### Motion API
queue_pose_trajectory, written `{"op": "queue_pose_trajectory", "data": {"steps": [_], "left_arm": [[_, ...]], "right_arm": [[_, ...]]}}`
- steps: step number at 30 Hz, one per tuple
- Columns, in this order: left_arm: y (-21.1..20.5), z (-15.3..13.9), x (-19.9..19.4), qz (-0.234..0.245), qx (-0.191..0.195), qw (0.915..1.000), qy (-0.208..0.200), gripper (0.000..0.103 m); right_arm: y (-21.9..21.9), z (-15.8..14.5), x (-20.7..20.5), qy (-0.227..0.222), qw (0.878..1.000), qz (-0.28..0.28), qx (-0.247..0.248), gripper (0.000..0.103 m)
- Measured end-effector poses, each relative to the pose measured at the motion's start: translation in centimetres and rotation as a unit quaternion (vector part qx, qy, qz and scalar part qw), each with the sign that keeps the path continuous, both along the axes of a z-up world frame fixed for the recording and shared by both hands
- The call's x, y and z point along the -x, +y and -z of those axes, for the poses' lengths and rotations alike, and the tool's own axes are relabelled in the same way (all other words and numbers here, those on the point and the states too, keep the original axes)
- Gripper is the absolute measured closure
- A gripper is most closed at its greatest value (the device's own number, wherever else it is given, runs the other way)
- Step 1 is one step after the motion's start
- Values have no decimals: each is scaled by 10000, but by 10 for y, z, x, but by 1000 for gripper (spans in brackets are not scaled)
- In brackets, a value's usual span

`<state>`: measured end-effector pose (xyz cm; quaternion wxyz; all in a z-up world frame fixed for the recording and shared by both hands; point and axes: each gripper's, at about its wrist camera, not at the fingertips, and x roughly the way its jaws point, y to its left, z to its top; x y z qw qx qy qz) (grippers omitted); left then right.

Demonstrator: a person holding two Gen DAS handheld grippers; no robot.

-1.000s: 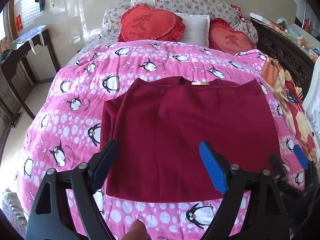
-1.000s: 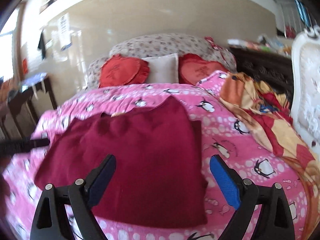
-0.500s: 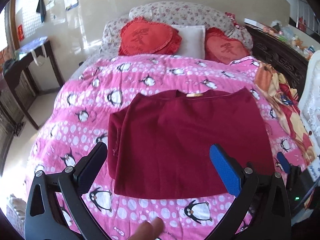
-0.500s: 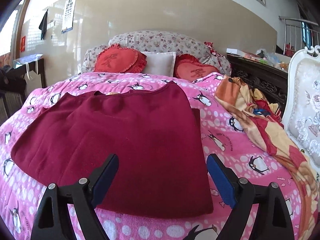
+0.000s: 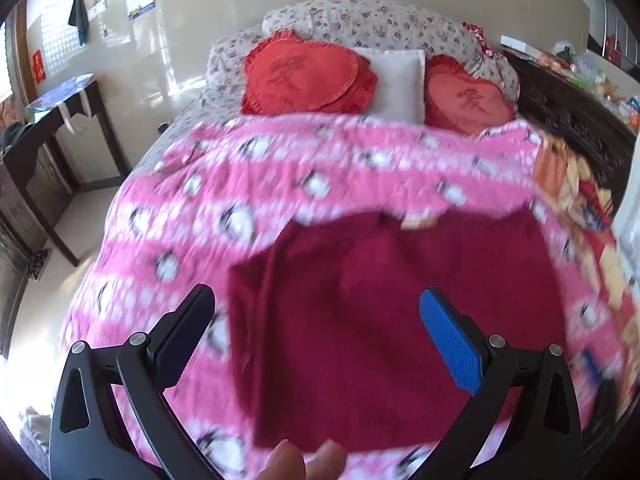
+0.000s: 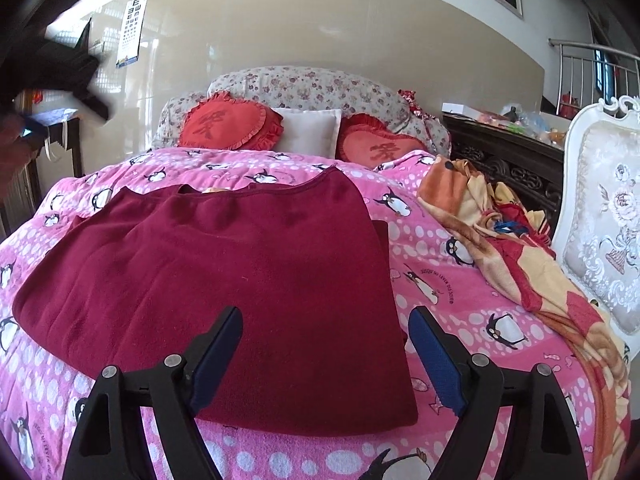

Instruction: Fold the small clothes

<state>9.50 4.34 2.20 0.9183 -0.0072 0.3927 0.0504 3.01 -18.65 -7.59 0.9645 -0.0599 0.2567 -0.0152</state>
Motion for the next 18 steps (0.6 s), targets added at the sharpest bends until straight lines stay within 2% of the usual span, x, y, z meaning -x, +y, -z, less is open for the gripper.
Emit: {"op": "queue_pose_trajectory", "data": {"steps": [4, 7, 9, 11, 15, 17, 18], "left_arm": [[48, 49, 39, -402, 239, 9979, 448, 0], [72, 72, 63, -534, 202, 9969, 539, 0], [72, 82, 74, -307, 250, 9981, 481, 0], [61, 93, 80, 132, 371, 9974, 599, 0], [45, 112, 79, 565, 776, 9909, 948, 0], [45, 118, 78, 679, 1238, 9840, 1085, 0], [48, 124, 79, 727, 1638, 9768, 1171, 0]], "right_arm": [[-7, -5, -1, 23, 9998, -40, -217, 20], [-27, -23, 6, -20, 9978, -130, -651, 20], [-40, -34, 13, 15, 9972, -280, -693, 20], [-51, -37, 17, 277, 9948, -551, -814, 20], [-67, -36, 32, 642, 9889, -862, -1023, 20], [-73, -38, 38, 690, 9870, -879, -1151, 20], [-74, -40, 41, 662, 9856, -958, -1227, 20]]}}
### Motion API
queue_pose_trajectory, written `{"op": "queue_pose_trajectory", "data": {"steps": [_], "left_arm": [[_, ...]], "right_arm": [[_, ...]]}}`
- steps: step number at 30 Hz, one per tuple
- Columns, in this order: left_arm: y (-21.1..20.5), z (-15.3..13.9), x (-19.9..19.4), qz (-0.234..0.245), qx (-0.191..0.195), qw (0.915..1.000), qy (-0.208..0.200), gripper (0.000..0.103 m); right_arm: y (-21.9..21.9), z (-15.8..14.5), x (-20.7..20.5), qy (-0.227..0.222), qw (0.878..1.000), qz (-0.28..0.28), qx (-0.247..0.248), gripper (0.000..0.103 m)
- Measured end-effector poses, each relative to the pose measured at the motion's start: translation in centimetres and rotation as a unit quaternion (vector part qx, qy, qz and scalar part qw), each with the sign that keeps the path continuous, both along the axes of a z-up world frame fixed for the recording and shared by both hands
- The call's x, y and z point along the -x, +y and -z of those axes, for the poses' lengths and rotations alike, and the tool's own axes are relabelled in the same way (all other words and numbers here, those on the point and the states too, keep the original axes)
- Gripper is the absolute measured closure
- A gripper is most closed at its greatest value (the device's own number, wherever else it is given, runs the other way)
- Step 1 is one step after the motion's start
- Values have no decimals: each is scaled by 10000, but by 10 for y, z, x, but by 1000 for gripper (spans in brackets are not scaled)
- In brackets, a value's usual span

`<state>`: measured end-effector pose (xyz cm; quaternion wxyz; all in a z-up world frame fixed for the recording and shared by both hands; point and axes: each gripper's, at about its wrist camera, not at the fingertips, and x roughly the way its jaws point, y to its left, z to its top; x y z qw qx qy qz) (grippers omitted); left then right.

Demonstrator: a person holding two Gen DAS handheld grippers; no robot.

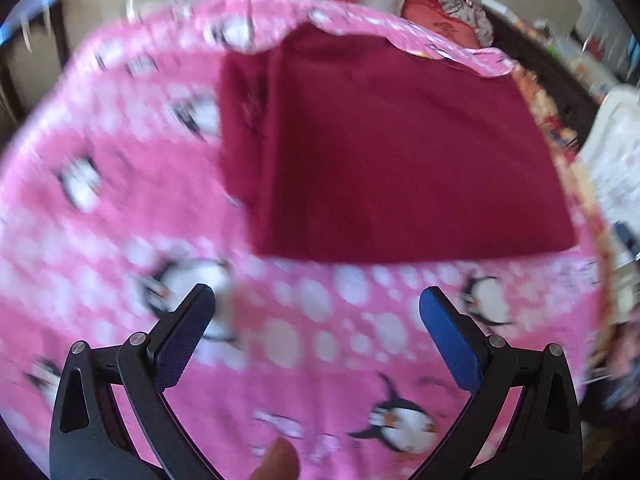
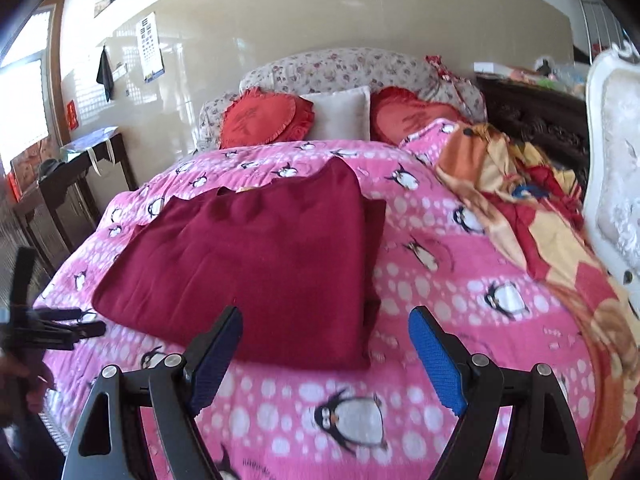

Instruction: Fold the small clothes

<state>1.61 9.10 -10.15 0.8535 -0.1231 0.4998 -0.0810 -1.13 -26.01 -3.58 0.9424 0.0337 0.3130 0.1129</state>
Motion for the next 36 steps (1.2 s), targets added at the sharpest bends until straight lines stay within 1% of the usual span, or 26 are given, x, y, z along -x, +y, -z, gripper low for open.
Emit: {"op": "queue_pose_trajectory", "data": {"steps": [1, 2, 3, 4, 6, 8, 10, 11, 13, 15, 20, 23, 24, 25, 27, 29, 31, 34, 36], "left_arm": [[3, 0, 4, -12, 224, 9997, -137, 0], [5, -1, 8, -18, 346, 9991, -236, 0], [10, 0, 11, -63, 588, 9978, -286, 0], [14, 0, 13, -124, 782, 9963, -321, 0], [22, 0, 13, -186, 1295, 9908, -337, 0], [25, 1, 6, -199, 1632, 9859, -319, 0], [26, 5, -5, -153, 2138, 9763, -308, 0], [29, 6, -8, -213, 2277, 9730, -304, 0], [32, 5, -11, -314, 2456, 9682, -358, 0], [32, 5, -15, -425, 2547, 9654, -370, 0], [31, 1, -28, -576, 2499, 9661, -306, 0], [28, 0, -37, -689, 2489, 9653, -375, 0], [29, 0, -39, -723, 2494, 9648, -405, 0], [30, 1, -41, -760, 2510, 9640, -435, 0], [32, 3, -43, -786, 2536, 9629, -476, 0], [33, 4, -42, -768, 2529, 9631, -502, 0], [32, 4, -40, -708, 2462, 9649, -578, 0], [28, 4, -37, -596, 2235, 9705, -678, 0], [25, 5, -36, -537, 2108, 9733, -735, 0]], "right_arm": [[1, -3, 2, -41, 10000, -46, -57, 20], [3, -6, 4, -129, 9997, -130, -131, 20], [6, -8, 6, -204, 9994, -222, -160, 20], [12, -10, 5, -268, 9991, -299, -135, 20], [25, -10, 0, -361, 9985, -405, -61, 20], [42, -8, -9, -437, 9980, -421, 170, 20], [59, -5, -23, -508, 9966, -610, 203, 25], [65, -3, -30, -528, 9962, -658, 194, 28], [72, 1, -44, -382, 9972, -633, 123, 37], [74, 1, -52, -191, 9975, -656, -149, 39], [71, 1, -49, 43, 9991, -423, -23, 39], [56, -7, -64, 135, 9994, 243, 213, 38], [49, -7, -77, 301, 9983, 443, 232, 36], [43, -5, -92, 595, 9961, 597, 269, 36], [33, -3, -105, 965, 9900, 941, 410, 36], [30, -3, -104, 1019, 9900, 888, 396, 36], [30, -6, -98, 976, 9907, 821, 463, 36], [29, -8, -93, 1012, 9896, 823, 606, 36], [24, -12, -96, 920, 9901, 827, 664, 36]]}}
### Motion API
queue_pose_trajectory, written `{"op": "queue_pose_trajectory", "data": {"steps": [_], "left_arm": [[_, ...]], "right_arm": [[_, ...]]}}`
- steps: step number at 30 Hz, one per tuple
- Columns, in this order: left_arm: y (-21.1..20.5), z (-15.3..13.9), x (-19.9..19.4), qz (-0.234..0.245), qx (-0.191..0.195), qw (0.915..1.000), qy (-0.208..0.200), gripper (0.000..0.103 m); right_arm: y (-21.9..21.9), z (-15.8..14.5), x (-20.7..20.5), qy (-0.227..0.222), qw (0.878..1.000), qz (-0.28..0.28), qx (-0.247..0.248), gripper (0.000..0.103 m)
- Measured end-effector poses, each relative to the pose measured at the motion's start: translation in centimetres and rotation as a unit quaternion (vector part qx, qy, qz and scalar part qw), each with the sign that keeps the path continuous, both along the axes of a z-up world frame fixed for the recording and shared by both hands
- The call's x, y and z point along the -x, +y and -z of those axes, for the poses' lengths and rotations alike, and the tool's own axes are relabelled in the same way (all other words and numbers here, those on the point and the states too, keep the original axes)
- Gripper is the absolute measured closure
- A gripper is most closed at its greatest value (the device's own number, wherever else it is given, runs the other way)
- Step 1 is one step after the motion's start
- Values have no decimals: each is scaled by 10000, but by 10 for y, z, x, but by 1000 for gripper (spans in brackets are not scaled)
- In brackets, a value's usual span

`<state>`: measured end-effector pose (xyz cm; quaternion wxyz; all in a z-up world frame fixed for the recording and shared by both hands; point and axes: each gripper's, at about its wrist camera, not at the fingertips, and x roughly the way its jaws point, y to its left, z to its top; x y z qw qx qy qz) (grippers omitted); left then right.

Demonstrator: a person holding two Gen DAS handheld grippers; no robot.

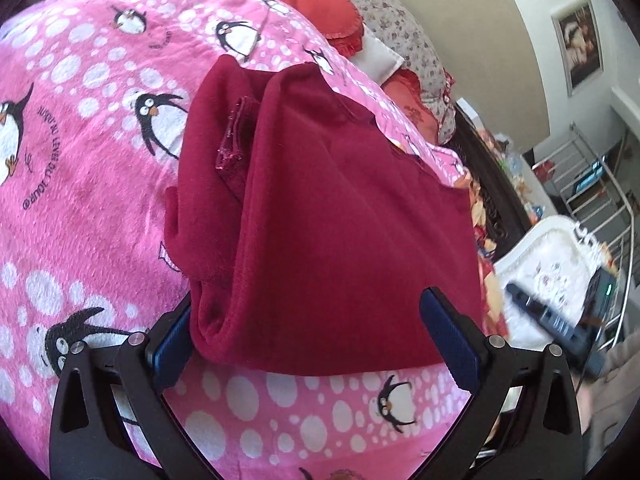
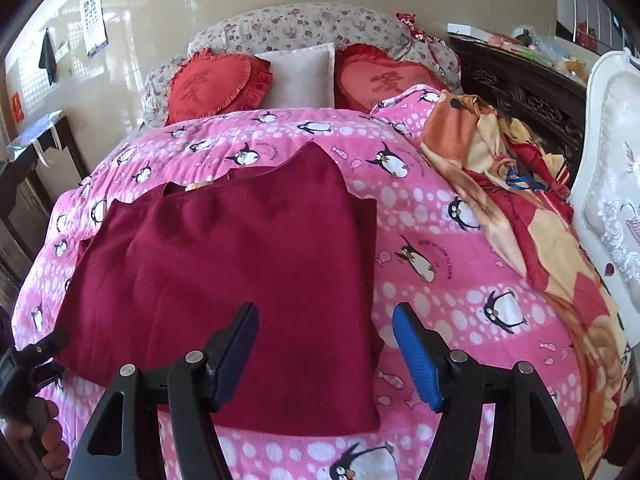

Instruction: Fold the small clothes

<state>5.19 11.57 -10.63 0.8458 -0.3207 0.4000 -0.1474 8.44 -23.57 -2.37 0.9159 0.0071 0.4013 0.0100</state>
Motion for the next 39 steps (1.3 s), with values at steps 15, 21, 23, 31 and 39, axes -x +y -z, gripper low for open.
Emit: {"op": "queue_pose_trajectory", "data": {"steps": [15, 21, 23, 31, 39], "left_arm": [[10, 2, -6, -13, 325, 9988, -377, 2], [30, 16, 1, -546, 722, 9951, -398, 52], [34, 21, 2, -750, 780, 9938, -262, 69], [1, -7, 16, -1145, -702, 9893, -564, 87], [-50, -46, 36, -763, -2349, 9544, -1680, 88]], "right_arm": [[29, 11, -19, -313, 9978, -486, -322, 33], [42, 34, 9, -380, 9947, -943, -129, 33], [49, 30, 12, -361, 9928, -1143, 88, 33], [128, -39, -69, 300, 9542, -2538, -1557, 24], [260, 1, -187, 2803, 8737, -3342, -2155, 16]]}}
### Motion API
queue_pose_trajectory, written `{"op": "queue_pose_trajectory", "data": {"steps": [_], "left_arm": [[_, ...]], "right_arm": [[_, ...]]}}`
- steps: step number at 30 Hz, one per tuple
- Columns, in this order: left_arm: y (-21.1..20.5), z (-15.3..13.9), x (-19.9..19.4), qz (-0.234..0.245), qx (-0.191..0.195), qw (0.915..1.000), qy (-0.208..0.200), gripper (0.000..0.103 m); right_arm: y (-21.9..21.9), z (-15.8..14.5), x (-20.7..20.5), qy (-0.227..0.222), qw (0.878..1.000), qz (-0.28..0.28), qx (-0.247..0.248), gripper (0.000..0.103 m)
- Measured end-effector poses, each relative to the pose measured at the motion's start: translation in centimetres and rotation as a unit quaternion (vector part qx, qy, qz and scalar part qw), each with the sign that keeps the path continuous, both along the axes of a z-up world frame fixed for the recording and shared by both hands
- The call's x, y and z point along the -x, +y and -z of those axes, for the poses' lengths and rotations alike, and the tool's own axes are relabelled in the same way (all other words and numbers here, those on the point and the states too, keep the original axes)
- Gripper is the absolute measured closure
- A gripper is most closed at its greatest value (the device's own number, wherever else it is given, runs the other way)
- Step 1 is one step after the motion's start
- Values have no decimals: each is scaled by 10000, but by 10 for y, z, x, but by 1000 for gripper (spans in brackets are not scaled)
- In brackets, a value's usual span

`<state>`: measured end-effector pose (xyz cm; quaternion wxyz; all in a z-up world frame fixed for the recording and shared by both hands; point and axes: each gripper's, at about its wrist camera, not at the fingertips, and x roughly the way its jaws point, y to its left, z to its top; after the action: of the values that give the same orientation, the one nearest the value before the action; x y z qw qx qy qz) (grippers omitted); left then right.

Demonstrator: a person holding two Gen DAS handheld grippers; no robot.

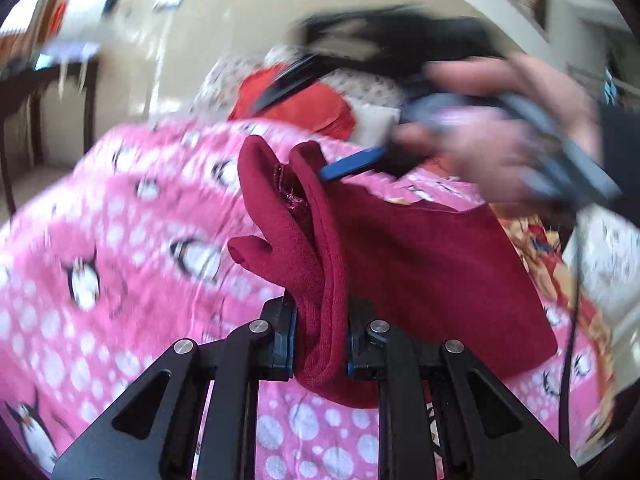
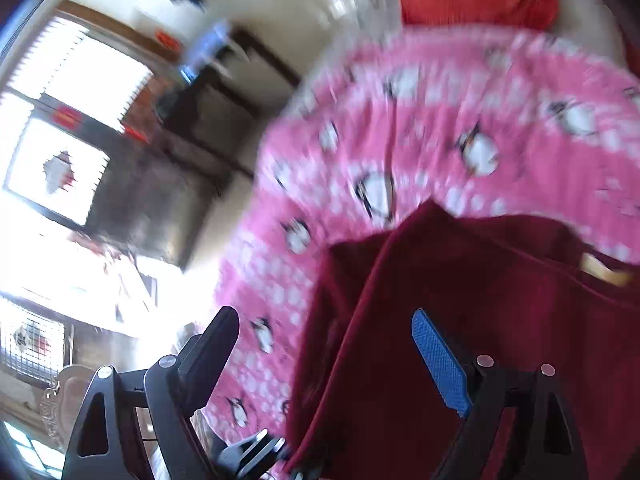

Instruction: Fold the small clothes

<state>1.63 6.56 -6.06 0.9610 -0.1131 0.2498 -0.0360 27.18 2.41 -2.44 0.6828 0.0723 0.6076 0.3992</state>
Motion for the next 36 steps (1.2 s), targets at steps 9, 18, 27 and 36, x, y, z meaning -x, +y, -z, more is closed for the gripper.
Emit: {"op": "queue_pose_trajectory", "data": {"steps": [9, 18, 27, 36], "left_arm": [[-23, -5, -2, 379, -592, 9973, -193, 88], [-35, -18, 1, 522, -620, 9962, -312, 88], [-103, -61, -7, 1249, -651, 9875, -703, 88], [-212, -44, -17, 2152, -1060, 9703, -298, 88]], "right_arm": [[36, 0, -21, 123, 9975, -204, 669, 16], [22, -3, -14, -278, 9786, -362, 2007, 88], [-104, -59, -26, -449, 9885, 87, 1439, 91], [-236, -28, -19, -256, 9812, 750, 1759, 91]]}}
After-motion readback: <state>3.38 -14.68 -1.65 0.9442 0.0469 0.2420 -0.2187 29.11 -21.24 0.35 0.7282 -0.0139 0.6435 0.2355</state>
